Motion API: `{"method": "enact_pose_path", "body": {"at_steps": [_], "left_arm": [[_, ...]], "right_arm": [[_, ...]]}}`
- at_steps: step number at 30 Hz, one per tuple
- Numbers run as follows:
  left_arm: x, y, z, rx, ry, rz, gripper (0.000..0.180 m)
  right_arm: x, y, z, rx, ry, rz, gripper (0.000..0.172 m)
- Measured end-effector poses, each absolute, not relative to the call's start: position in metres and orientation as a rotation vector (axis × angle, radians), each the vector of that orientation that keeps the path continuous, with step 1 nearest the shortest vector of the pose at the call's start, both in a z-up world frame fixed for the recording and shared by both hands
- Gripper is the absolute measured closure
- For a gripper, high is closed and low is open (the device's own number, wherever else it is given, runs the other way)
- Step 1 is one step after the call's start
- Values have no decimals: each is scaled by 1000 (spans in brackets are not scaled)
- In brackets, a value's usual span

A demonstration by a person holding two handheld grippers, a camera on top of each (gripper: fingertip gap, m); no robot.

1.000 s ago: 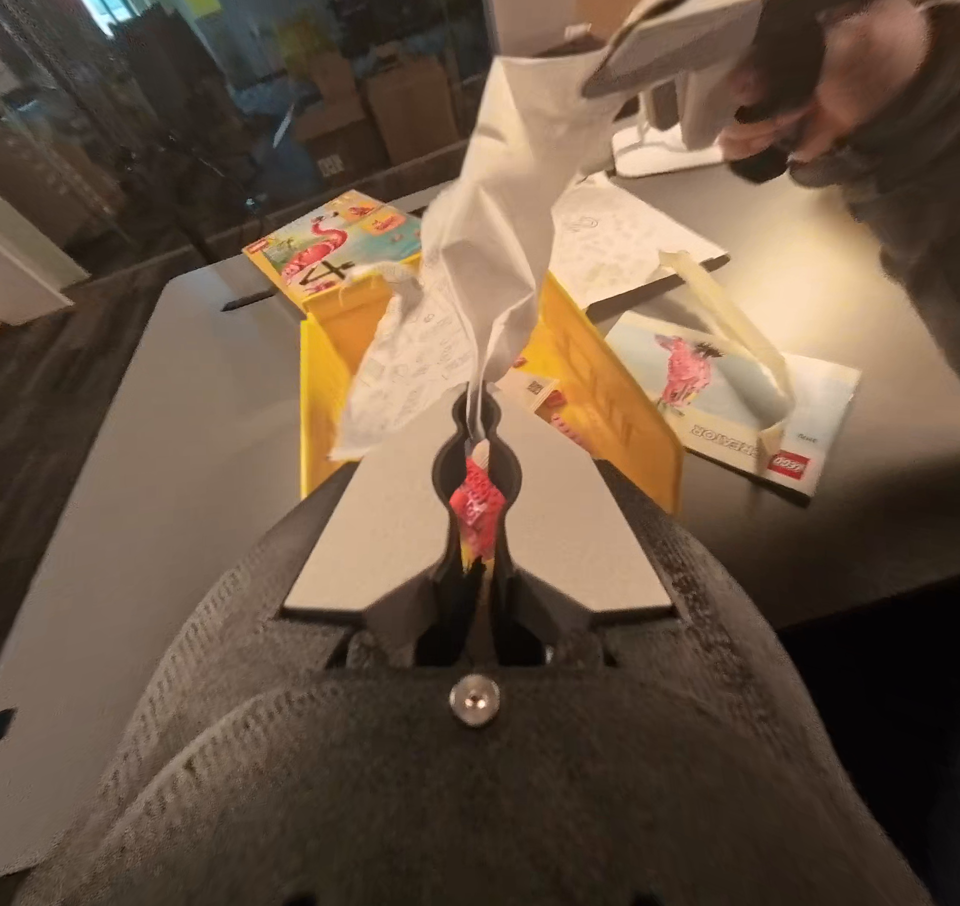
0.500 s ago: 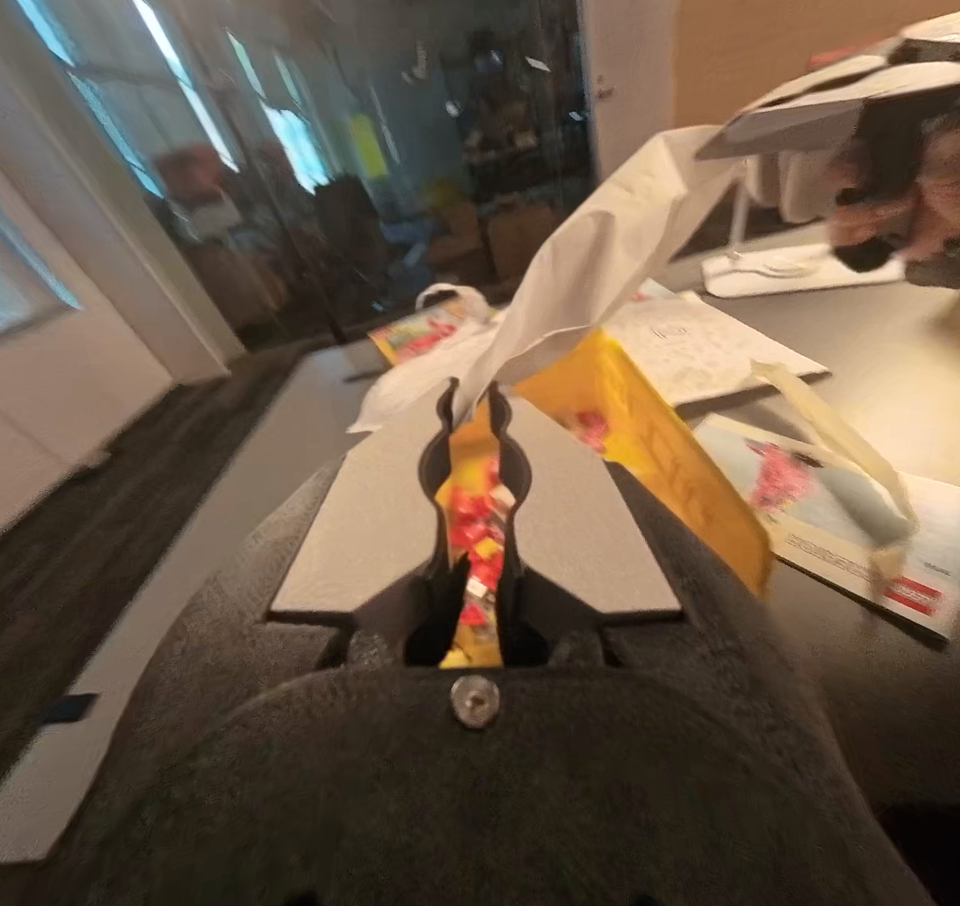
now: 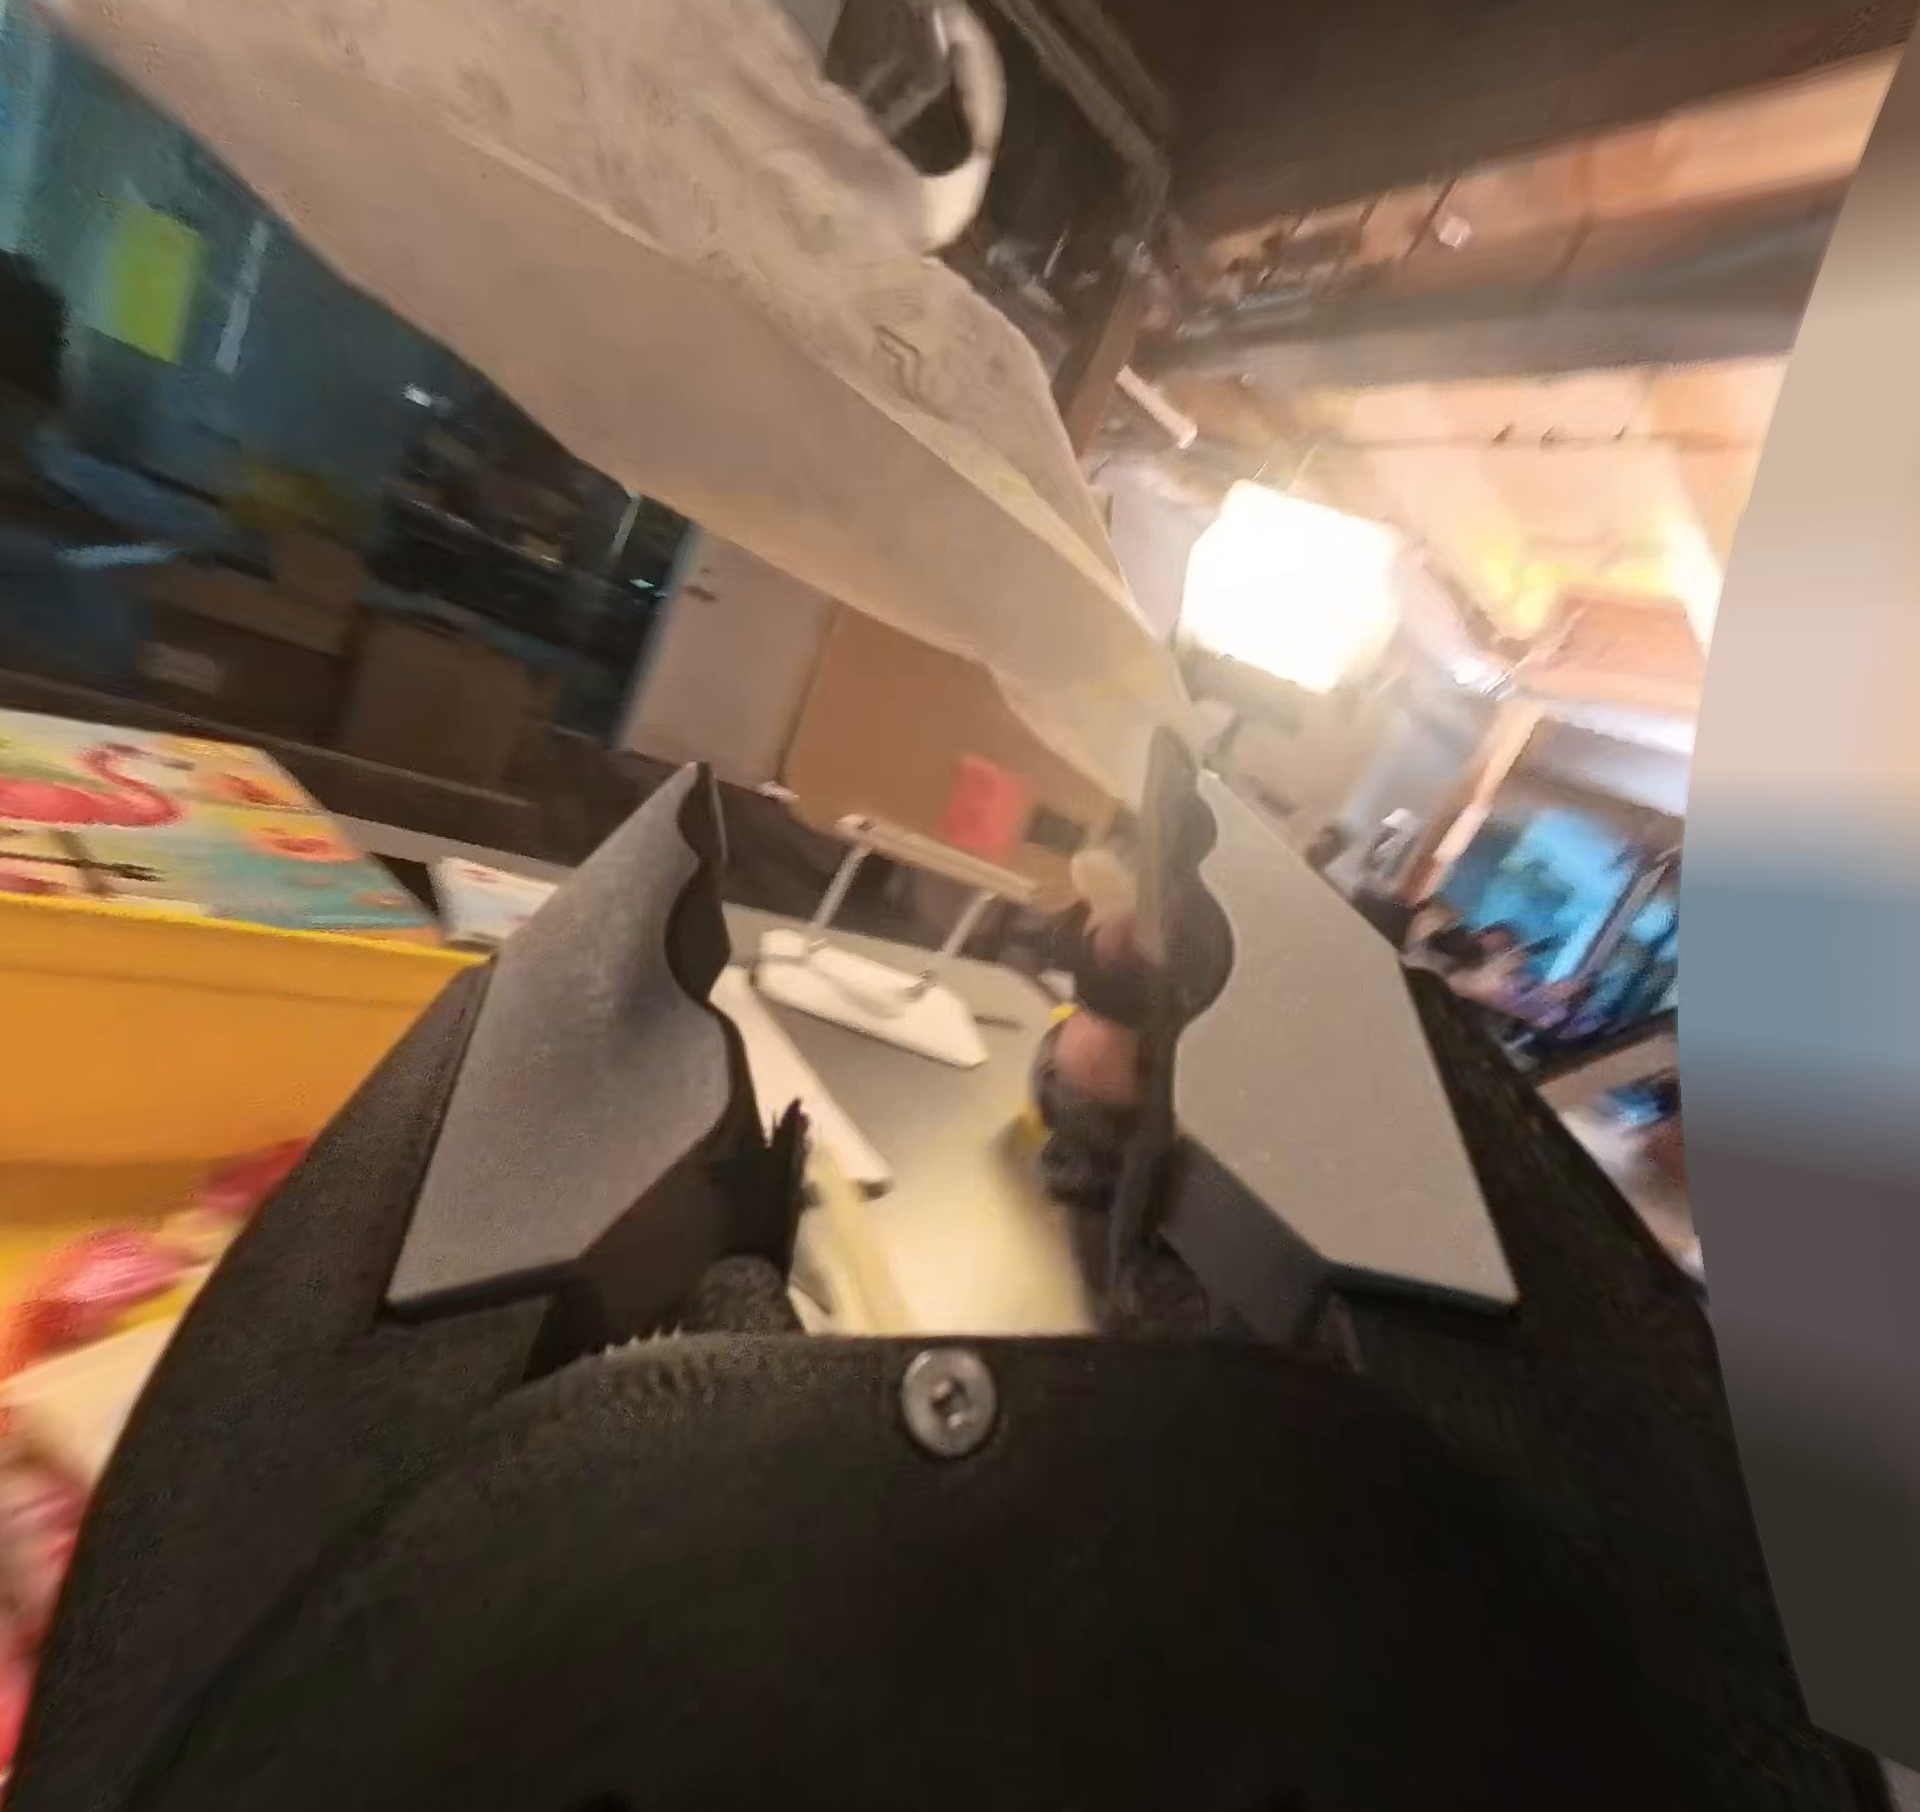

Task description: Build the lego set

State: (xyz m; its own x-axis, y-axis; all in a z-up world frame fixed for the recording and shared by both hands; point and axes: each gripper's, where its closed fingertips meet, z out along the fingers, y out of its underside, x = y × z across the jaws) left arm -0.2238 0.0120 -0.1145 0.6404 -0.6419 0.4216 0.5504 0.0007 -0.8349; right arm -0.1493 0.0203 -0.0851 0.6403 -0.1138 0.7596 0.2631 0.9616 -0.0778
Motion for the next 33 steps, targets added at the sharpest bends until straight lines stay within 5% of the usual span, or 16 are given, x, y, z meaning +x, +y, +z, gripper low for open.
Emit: {"method": "enact_pose_path", "body": {"at_steps": [4, 10, 12, 18, 21, 26, 28, 30, 33], "left_arm": [[-207, 11, -91, -1117, 22, -1333, 97], [-180, 9, -92, -1038, 72, -1407, 158], [-172, 9, -95, -1048, 113, -1352, 176], [-142, -5, -93, -967, 294, -1288, 180], [-116, -10, -104, -965, 377, -1358, 180], [-58, -30, -136, -1015, 596, -1519, 180], [-40, -28, -150, -1068, 607, -1488, 180], [-26, -22, -159, -1112, 600, -1444, 171], [-14, -12, -163, -1149, 608, -1337, 130]], "right_arm": [[-151, -7, -92, -115, -870, -287, 172], [-132, -17, -113, -175, -949, -366, 172], [-116, -17, -120, -276, -971, -276, 158], [-38, -4, -126, -904, -622, 665, 80], [-29, -10, -139, -1078, -473, 1212, 71], [12, -11, -147, -1132, -229, 1589, 104], [29, -24, -146, -1067, -265, 1629, 170], [50, -26, -146, -1072, -226, 1541, 172], [124, -34, -131, -991, -67, 1224, 172]]}}
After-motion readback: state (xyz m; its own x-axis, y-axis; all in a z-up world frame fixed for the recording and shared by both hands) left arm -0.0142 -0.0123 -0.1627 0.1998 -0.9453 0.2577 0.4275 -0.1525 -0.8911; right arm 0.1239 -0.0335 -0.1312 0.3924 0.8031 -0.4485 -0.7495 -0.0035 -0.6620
